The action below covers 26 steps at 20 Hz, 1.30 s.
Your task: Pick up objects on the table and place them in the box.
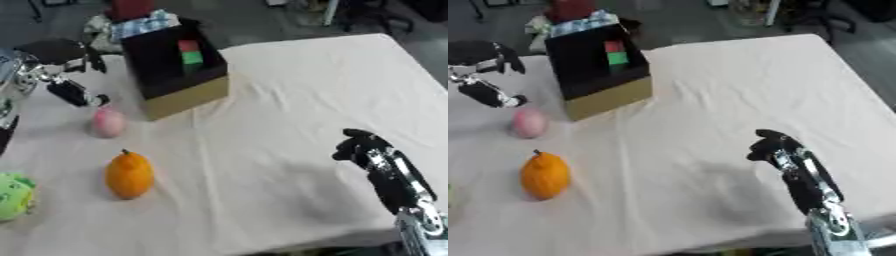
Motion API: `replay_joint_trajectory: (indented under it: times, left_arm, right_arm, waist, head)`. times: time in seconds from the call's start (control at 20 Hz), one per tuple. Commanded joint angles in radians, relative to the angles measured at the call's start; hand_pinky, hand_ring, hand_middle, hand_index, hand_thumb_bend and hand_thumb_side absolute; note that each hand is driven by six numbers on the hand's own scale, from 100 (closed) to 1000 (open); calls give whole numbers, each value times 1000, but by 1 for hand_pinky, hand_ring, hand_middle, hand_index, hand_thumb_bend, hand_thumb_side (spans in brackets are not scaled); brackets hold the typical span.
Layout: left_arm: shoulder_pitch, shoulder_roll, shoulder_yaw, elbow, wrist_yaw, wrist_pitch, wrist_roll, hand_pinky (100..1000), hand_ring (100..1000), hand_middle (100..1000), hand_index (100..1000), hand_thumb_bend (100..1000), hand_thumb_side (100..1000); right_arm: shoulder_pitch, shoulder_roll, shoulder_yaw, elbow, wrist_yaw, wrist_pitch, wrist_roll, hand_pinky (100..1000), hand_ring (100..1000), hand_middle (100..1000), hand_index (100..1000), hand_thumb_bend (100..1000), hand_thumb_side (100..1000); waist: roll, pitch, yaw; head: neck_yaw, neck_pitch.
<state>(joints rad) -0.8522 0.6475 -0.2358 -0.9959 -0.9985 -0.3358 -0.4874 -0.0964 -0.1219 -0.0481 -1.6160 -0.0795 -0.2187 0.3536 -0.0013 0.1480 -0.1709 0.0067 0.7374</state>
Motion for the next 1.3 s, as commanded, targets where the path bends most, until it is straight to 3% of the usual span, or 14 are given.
replay_joint_trajectory:
  times: [0.05,0.5,0.7,0.8,0.95,1.1,1.3]
  left_arm:
    - [-11,52,-4,28,62,-33,-59,742,617,651,765,383,474]
    - [-27,0,-33,39,207,-1,-222,742,615,649,771,352,502]
    - [-28,-11,-45,32,218,12,-277,740,619,655,773,360,483]
    - [-27,-15,-55,30,193,15,-279,736,618,654,771,349,431]
    - [-26,-16,-61,21,143,15,-253,713,584,613,736,299,257]
    - [-27,-9,-65,1,93,19,-211,681,536,552,684,292,148]
    - [-26,-8,-61,-22,24,16,-145,628,475,473,606,280,100]
  right_arm:
    - [-11,-19,3,-11,4,-3,4,696,609,587,801,100,712]
    - [-12,-17,1,-9,5,-5,4,696,608,587,801,100,713]
    - [-11,-17,0,-8,6,-5,2,696,608,587,801,100,715]
    - [-11,-16,1,-8,6,-5,4,696,608,587,801,100,714]
    - [-10,-16,0,-7,6,-5,4,696,608,587,801,100,715]
    - [-10,-16,0,-7,6,-5,4,696,608,587,801,100,715]
    - [-10,-16,0,-7,7,-5,4,696,608,586,801,100,716]
  waist:
    - [4,-28,-2]
    - [1,-24,-7]
    - [1,-25,-9]
    - [1,-25,-10]
    - [1,-25,-9]
    - [2,-26,-8]
    - [2,-26,-8]
  head:
    - [4,-7]
    - [7,-4]
    - [8,-3]
    - [7,-3]
    - [7,-2]
    - [6,-2]
    - [6,-2]
